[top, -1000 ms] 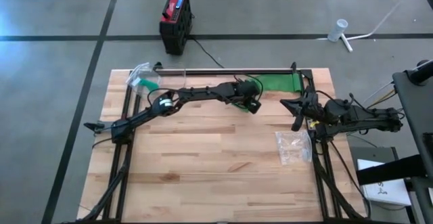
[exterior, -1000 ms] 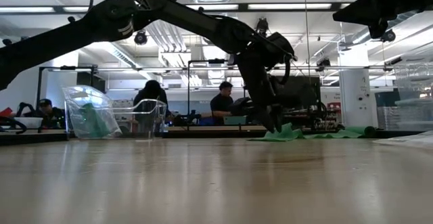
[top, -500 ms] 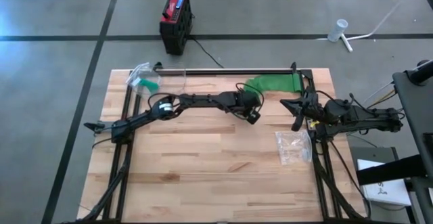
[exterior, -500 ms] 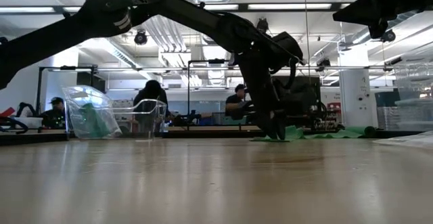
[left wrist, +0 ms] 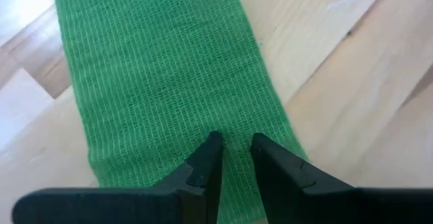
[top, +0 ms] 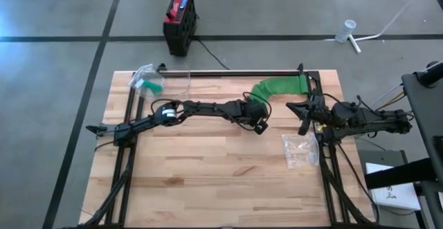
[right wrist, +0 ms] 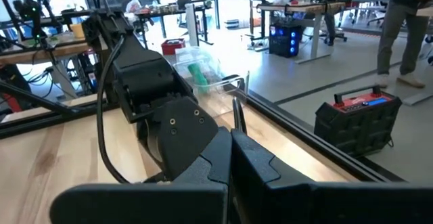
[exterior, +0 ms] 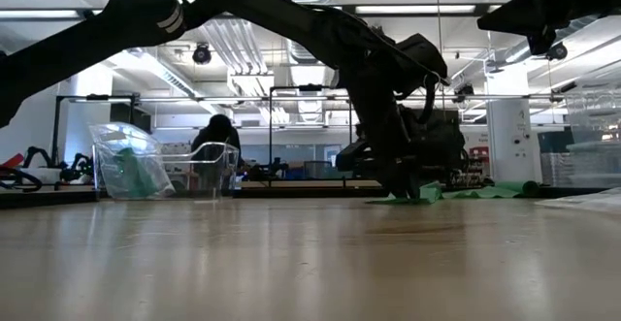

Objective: Roll bandage
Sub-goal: Roll the green bandage

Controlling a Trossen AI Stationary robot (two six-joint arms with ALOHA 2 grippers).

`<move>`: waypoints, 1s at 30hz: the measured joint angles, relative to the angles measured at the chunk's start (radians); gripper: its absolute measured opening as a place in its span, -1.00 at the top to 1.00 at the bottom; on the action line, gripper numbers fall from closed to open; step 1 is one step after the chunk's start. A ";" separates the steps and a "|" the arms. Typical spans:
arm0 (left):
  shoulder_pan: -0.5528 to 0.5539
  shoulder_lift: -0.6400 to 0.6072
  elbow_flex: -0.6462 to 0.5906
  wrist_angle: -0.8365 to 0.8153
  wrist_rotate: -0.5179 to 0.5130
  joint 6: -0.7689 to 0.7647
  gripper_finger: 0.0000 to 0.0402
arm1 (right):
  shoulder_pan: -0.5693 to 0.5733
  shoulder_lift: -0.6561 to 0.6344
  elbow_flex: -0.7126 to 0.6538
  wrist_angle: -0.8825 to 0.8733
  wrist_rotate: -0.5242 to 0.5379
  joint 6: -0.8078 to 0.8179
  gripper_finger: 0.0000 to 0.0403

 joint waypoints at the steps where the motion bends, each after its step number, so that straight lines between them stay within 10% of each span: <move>1: 0.002 -0.001 0.003 0.001 -0.005 0.002 0.63 | 0.000 0.001 0.000 -0.001 0.000 0.000 0.99; 30: -0.141 -0.027 -0.088 -0.133 -0.007 -0.008 0.63 | 0.000 0.003 0.000 0.000 0.000 0.000 0.99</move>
